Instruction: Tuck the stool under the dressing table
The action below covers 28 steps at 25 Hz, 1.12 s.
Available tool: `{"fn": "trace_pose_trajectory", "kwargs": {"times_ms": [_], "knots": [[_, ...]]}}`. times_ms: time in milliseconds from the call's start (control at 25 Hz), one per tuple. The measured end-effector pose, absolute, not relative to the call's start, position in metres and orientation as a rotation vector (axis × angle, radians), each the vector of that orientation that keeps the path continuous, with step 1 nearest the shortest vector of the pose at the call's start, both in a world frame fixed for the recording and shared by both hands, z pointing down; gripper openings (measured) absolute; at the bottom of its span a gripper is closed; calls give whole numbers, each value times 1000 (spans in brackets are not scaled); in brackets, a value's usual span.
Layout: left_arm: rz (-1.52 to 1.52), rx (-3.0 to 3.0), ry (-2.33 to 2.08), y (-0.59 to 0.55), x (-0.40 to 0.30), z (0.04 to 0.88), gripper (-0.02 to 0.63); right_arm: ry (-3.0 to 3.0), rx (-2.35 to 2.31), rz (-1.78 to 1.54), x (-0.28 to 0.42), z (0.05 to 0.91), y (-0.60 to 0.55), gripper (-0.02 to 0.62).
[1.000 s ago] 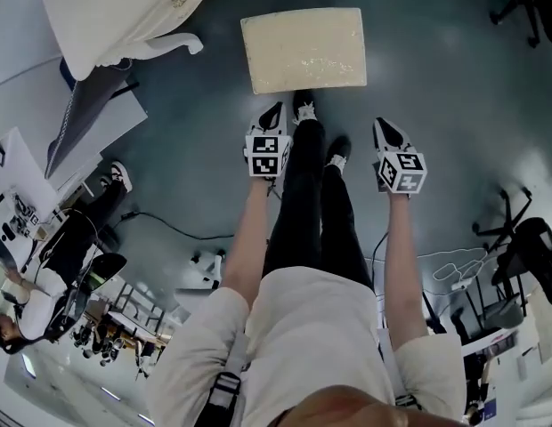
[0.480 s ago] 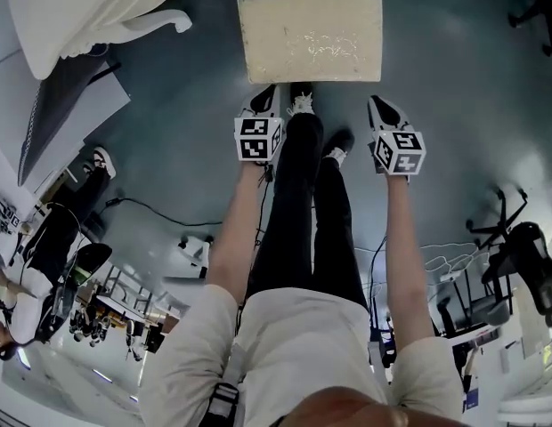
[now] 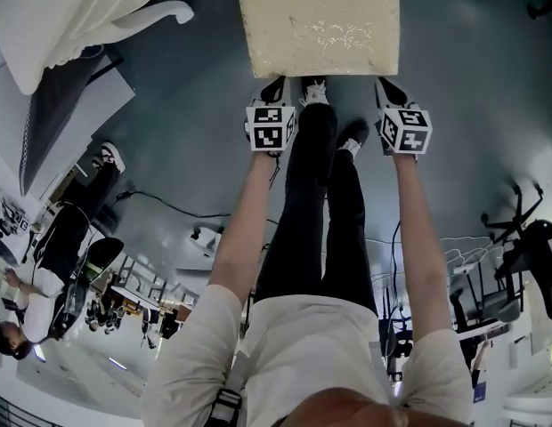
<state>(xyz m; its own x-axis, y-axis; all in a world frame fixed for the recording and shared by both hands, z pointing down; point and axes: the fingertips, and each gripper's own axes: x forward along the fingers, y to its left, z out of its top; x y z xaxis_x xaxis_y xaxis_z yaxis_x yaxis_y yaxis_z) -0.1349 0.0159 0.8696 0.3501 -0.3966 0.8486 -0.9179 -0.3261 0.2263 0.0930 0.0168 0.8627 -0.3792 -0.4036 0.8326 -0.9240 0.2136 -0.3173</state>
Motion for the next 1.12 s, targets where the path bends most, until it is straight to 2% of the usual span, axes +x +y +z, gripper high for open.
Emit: {"fn": "trace_pose_trajectory", "kwargs": {"times_ms": [200,400,1120], "knots": [[901,1833,-1159,7,-135,875,15,-1860,1248,1218,96,876,-1,44],[794,1770,-1113,3,-135,876,15,-1842,1205,1155,96,877,-5,44],[847,1799,-1105,-14,-129,879,15,-1769,1214,1077,100,881,-26,44]]}}
